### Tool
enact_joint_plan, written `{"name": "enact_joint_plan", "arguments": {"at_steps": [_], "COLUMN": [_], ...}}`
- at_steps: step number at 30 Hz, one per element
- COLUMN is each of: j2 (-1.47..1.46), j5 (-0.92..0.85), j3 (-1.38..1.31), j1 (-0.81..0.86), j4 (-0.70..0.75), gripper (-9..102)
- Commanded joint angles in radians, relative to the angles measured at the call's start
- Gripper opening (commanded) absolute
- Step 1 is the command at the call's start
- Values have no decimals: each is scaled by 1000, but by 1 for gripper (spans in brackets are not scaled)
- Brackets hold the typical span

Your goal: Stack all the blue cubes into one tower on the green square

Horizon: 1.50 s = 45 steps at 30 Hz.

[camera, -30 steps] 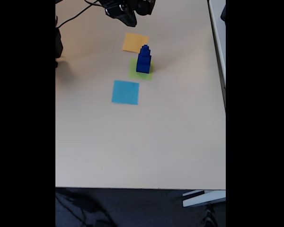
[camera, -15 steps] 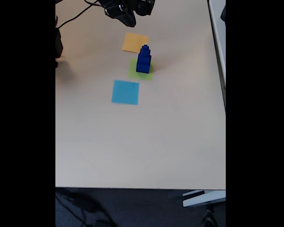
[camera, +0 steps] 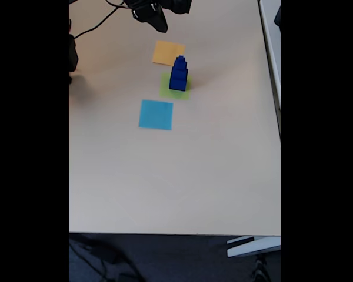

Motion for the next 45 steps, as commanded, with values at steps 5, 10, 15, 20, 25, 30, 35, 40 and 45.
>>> {"name": "enact_joint_plan", "arguments": {"at_steps": [5,10,15,20,25,30,35,40,45], "j2": [176,230,276,344,411,561,779,902,1039], "j5": [-221,-391,-538,-690,-856,-963,-1014,-1017,-1014], "j3": [31,25,21,78,147,324,595,770,960], "j1": [-15,-29,-37,-40,-40,-17,-26,-23,-32], "j4": [-14,18,64,67,71,31,-107,-187,-285], "gripper": [0,0,0,0,0,0,0,0,0]}}
